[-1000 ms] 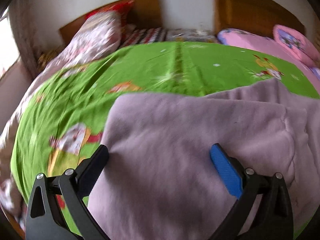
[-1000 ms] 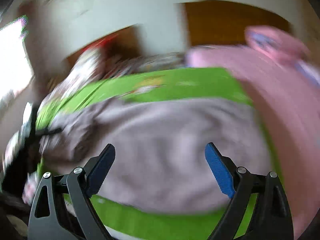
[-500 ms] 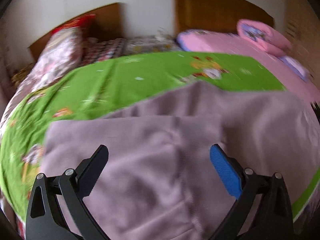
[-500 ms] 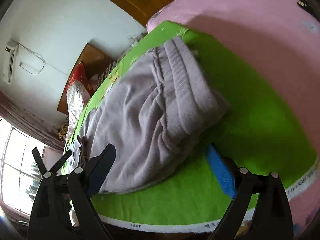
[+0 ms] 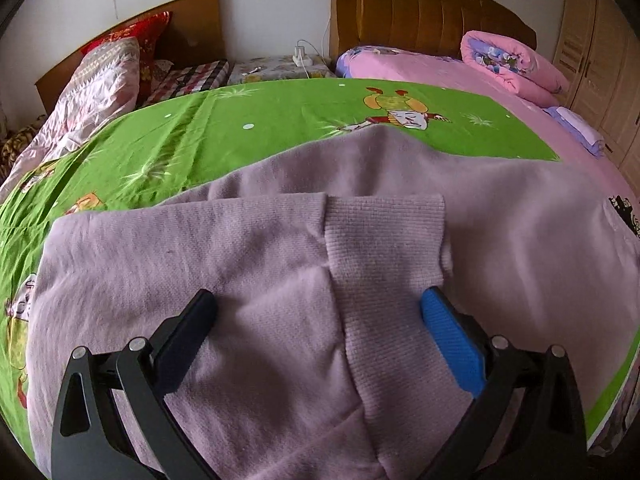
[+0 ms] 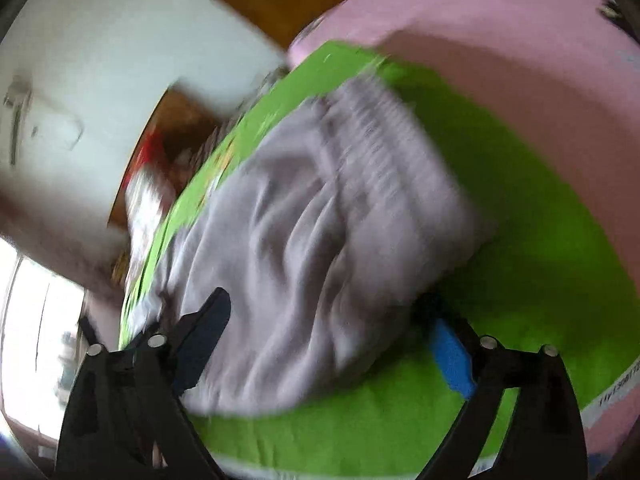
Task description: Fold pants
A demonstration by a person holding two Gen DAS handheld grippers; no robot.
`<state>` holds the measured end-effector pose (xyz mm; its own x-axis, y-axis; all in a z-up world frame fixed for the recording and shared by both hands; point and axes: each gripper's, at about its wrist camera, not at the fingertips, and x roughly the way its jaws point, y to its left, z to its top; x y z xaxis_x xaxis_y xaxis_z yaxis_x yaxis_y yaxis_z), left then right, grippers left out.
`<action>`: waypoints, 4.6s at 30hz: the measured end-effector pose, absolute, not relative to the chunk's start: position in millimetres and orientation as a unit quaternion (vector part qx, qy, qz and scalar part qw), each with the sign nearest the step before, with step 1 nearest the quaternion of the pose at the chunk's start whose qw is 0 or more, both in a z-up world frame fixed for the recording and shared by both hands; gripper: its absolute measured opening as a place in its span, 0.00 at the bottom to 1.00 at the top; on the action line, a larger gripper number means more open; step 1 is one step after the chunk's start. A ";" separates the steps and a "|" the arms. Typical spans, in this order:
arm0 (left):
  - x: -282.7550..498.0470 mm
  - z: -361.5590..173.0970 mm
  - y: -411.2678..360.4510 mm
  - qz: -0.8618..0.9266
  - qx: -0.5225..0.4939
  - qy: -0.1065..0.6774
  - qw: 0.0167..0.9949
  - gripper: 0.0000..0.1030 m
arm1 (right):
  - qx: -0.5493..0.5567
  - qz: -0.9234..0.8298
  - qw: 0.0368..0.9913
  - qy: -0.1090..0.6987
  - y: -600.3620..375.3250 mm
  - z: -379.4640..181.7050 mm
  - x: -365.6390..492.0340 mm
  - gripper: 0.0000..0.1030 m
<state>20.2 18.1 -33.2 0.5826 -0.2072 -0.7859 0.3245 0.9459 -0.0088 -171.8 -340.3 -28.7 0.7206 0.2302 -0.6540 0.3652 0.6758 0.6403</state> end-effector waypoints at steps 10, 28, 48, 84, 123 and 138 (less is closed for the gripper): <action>20.7 -32.8 20.9 -0.151 0.068 0.428 0.889 0.99 | 0.439 0.017 0.828 0.350 -340.0 -37.2 -174.9 0.37; 20.5 -22.4 35.0 -0.187 0.031 0.432 0.882 0.98 | 0.368 0.055 0.898 0.236 -288.1 47.4 -150.3 0.30; -2.4 11.7 221.2 -0.262 -0.279 0.418 0.824 0.98 | -0.291 0.222 0.877 0.310 41.4 16.0 -85.7 0.30; 59.5 -25.4 71.1 -0.322 -0.176 0.560 0.743 0.28 | 0.035 0.128 0.897 0.421 -130.9 1.5 -175.5 0.85; 14.3 -33.6 228.6 -0.253 -0.290 0.456 0.803 0.24 | 0.005 0.064 0.909 0.411 -71.7 -17.9 -140.1 0.89; -37.4 37.9 257.2 -0.119 -0.249 0.389 0.879 0.87 | 0.041 0.258 0.888 0.378 -97.7 31.5 -174.1 0.89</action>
<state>-37.4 257.2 37.9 0.6690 -0.4031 -0.6244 0.0159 0.8477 -0.5302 -174.1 -97.8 31.5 0.5807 0.4893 -0.6507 -0.4280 0.8634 0.2672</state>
